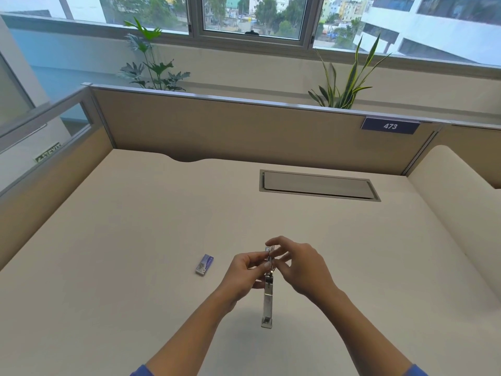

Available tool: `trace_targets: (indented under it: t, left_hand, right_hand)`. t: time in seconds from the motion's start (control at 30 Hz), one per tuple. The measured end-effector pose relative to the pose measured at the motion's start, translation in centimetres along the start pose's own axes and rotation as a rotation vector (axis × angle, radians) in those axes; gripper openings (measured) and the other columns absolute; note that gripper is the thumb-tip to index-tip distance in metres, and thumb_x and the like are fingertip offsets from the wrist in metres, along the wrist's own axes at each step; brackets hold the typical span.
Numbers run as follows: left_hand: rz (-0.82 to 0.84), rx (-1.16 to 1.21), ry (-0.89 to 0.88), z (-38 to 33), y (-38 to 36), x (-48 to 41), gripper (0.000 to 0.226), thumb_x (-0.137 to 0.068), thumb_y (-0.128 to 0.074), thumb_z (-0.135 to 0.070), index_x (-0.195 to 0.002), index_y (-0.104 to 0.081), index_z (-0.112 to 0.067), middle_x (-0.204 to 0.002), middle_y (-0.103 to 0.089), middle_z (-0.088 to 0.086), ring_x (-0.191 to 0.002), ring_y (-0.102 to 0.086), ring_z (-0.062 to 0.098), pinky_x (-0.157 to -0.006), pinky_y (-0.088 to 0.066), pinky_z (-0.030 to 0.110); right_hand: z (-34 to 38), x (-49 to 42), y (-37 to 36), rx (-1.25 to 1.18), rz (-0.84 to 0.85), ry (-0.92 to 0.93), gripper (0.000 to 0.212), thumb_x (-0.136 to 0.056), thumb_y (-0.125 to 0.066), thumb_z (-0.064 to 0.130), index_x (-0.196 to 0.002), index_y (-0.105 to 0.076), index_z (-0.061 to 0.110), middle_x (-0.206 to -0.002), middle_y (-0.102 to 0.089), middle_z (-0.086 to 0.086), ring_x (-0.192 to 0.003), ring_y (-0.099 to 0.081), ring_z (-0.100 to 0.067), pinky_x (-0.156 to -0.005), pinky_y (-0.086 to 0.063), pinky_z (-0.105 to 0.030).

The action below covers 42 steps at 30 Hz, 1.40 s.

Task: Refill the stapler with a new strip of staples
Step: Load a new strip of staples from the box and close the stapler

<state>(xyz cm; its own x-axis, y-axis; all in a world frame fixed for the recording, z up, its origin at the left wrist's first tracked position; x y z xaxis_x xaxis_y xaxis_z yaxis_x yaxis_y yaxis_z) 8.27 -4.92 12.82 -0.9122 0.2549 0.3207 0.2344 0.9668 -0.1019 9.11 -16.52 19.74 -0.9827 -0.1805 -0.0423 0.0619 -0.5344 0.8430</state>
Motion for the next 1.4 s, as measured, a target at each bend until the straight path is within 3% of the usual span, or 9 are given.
trace_targets:
  t: [0.27, 0.4, 0.5, 0.6, 0.73, 0.93, 1.0, 1.13, 1.4]
  left_hand:
    - [-0.013, 0.001, 0.021, 0.6, 0.3, 0.3, 0.03, -0.094, -0.06, -0.012, -0.124, -0.063, -0.012, -0.112, -0.068, 0.016, -0.077, -0.068, 0.011, -0.066, -0.056, 0.021]
    - [-0.003, 0.043, 0.026, 0.6, 0.4, 0.6, 0.028, -0.094, -0.06, -0.014, -0.121, -0.066, -0.017, -0.099, -0.071, 0.005, -0.076, -0.068, 0.012, -0.064, -0.056, 0.02]
    - [-0.003, 0.058, 0.024, 0.7, 0.5, 0.7, 0.027, -0.094, -0.06, -0.014, -0.118, -0.068, -0.02, -0.099, -0.074, 0.002, -0.074, -0.067, 0.011, -0.065, -0.057, 0.022]
    - [-0.012, 0.066, 0.03, 1.0, 0.8, 0.7, 0.029, -0.096, -0.057, -0.01, -0.122, -0.065, -0.019, -0.106, -0.074, 0.005, -0.074, -0.067, 0.011, -0.066, -0.057, 0.023]
    - [-0.021, 0.048, 0.032, 1.3, 1.1, 0.8, 0.032, -0.097, -0.052, -0.006, -0.124, -0.064, -0.019, -0.106, -0.074, 0.003, -0.075, -0.069, 0.008, -0.065, -0.057, 0.022]
    - [-0.03, 0.031, 0.019, 1.4, 1.1, 0.8, 0.029, -0.094, -0.059, -0.009, -0.118, -0.068, -0.022, -0.111, -0.07, 0.011, -0.081, -0.071, 0.011, -0.068, -0.057, 0.023]
    - [-0.028, 0.037, 0.019, 1.5, 1.1, 0.7, 0.029, -0.094, -0.059, -0.009, -0.118, -0.068, -0.023, -0.108, -0.072, 0.007, -0.083, -0.071, 0.012, -0.068, -0.057, 0.023]
    - [-0.029, 0.032, 0.018, 1.5, 1.0, 0.7, 0.032, -0.094, -0.057, -0.006, -0.118, -0.068, -0.024, -0.106, -0.072, 0.006, -0.08, -0.07, 0.012, -0.066, -0.056, 0.022]
    - [-0.008, -0.003, 0.024, 1.6, 0.6, 0.9, 0.034, -0.096, -0.054, -0.006, -0.124, -0.065, -0.022, -0.112, -0.07, 0.009, -0.085, -0.069, 0.013, -0.067, -0.055, 0.019]
  right_hand:
    - [0.2, 0.0, -0.6, 0.015, 0.058, 0.047, 0.029, -0.084, -0.068, 0.026, -0.106, -0.055, 0.041, -0.087, -0.073, 0.023, -0.08, -0.07, 0.003, -0.067, -0.053, -0.026]
    - [-0.6, 0.2, -0.6, -0.212, 0.021, 0.001, 0.028, -0.084, -0.067, 0.021, -0.104, -0.06, 0.041, -0.084, -0.072, 0.02, -0.074, -0.07, 0.0, -0.067, -0.057, -0.027]
    - [-1.5, 0.4, -0.2, -0.342, -0.059, -0.038, 0.025, -0.087, -0.07, 0.02, -0.101, -0.064, 0.04, -0.081, -0.072, 0.018, -0.073, -0.07, 0.0, -0.061, -0.053, -0.015]
    - [-2.1, 0.9, -0.4, -0.4, -0.086, -0.069, 0.023, -0.088, -0.07, 0.019, -0.098, -0.066, 0.039, -0.084, -0.071, 0.024, -0.076, -0.068, 0.004, -0.06, -0.048, -0.007]
    - [-2.5, 1.3, -1.2, -0.42, -0.066, -0.1, 0.021, -0.087, -0.07, 0.018, -0.097, -0.068, 0.036, -0.085, -0.072, 0.017, -0.076, -0.068, 0.005, -0.061, -0.048, -0.007]
    - [-2.7, 1.8, -2.8, -0.483, -0.038, -0.182, 0.027, -0.081, -0.077, 0.033, -0.105, -0.066, 0.033, -0.097, -0.069, 0.015, -0.075, -0.069, 0.004, -0.06, -0.049, -0.007]
    - [-2.8, 1.8, -3.3, -0.516, -0.027, -0.22, 0.031, -0.08, -0.077, 0.032, -0.109, -0.064, 0.033, -0.099, -0.067, 0.015, -0.074, -0.069, 0.004, -0.06, -0.052, -0.009]
    - [-3.4, 1.8, -4.5, -0.681, 0.036, -0.336, 0.036, -0.077, -0.08, 0.025, -0.109, -0.064, 0.031, -0.101, -0.07, 0.007, -0.073, -0.073, -0.009, -0.061, -0.062, -0.026]
    - [-4.2, 1.4, -5.1, -0.728, 0.045, -0.419, 0.03, -0.072, -0.077, 0.015, -0.099, -0.066, 0.026, -0.093, -0.073, -0.002, -0.075, -0.076, -0.016, -0.061, -0.062, -0.029]
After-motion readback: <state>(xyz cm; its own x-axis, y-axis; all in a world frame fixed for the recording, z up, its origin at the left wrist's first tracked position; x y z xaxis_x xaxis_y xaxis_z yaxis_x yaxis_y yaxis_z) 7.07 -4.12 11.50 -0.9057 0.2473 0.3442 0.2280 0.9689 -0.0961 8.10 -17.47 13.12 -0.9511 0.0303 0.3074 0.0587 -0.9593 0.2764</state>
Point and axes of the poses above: each hand's wrist, its own x-axis away from the middle knuckle, its own y-axis out of the back of the hand, z = x × y, the point moved 9 cm from there along -x, towards the middle knuckle
